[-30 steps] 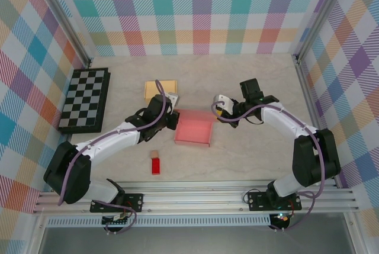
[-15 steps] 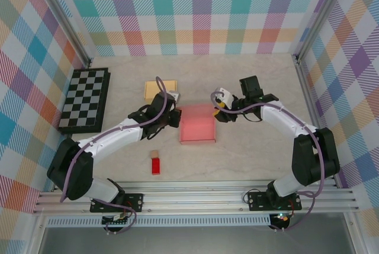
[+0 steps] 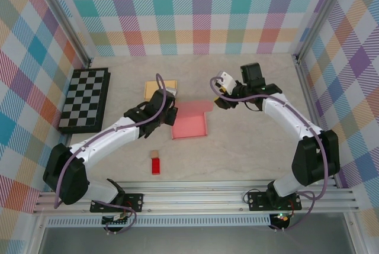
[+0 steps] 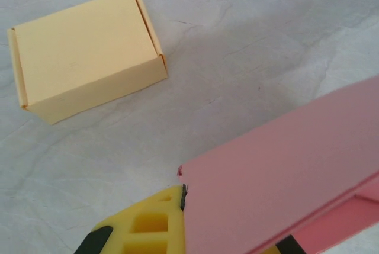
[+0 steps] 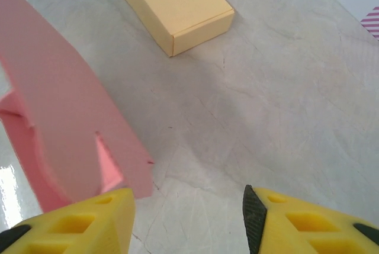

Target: Fold the paper box

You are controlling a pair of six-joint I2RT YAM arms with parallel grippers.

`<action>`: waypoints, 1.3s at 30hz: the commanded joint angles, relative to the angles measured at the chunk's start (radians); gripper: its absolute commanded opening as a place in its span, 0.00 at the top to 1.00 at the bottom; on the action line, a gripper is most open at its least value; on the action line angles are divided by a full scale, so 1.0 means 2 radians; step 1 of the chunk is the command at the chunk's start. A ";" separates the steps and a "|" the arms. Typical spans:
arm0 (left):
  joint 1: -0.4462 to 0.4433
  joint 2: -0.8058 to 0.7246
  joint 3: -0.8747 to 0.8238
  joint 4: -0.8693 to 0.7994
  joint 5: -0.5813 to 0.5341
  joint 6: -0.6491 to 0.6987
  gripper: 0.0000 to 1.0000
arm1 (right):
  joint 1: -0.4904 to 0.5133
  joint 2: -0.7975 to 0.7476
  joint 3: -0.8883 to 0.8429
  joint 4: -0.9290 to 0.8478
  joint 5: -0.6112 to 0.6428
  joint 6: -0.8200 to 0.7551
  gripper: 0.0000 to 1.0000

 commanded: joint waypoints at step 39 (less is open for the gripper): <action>-0.006 0.015 0.048 -0.046 -0.037 0.004 1.00 | 0.077 0.064 0.089 -0.142 0.025 -0.061 0.36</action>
